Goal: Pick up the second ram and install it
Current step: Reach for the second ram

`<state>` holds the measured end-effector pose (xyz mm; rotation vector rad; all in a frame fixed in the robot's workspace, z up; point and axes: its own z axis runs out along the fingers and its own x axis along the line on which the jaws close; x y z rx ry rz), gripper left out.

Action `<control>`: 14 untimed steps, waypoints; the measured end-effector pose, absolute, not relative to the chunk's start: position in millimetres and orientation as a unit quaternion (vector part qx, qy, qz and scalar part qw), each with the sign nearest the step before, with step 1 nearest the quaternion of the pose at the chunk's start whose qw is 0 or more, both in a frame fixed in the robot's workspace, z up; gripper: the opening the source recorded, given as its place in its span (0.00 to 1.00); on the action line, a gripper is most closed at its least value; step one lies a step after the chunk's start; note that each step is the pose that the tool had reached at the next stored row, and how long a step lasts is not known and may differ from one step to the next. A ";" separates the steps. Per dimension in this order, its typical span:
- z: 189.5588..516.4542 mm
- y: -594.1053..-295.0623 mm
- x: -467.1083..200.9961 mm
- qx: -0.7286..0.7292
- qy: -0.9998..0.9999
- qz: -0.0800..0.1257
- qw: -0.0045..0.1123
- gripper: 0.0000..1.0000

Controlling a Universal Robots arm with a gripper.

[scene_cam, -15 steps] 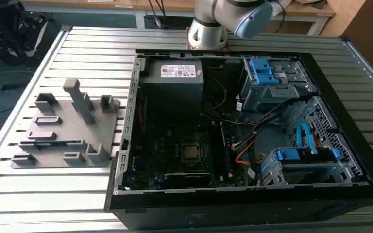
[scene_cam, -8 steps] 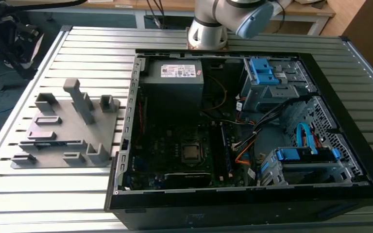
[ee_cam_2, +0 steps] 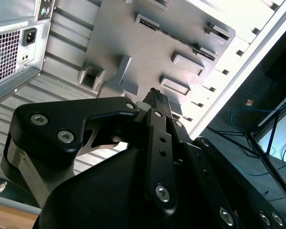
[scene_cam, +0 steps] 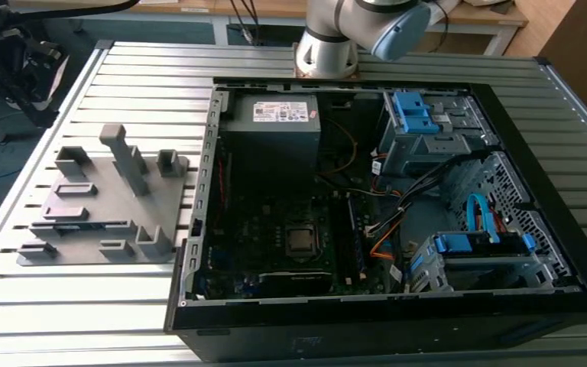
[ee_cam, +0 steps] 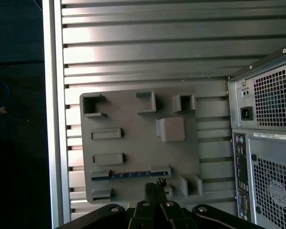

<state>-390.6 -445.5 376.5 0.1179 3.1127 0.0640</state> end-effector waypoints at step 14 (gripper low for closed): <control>367.1 -449.1 -395.0 0.038 0.999 0.020 0.013 0.10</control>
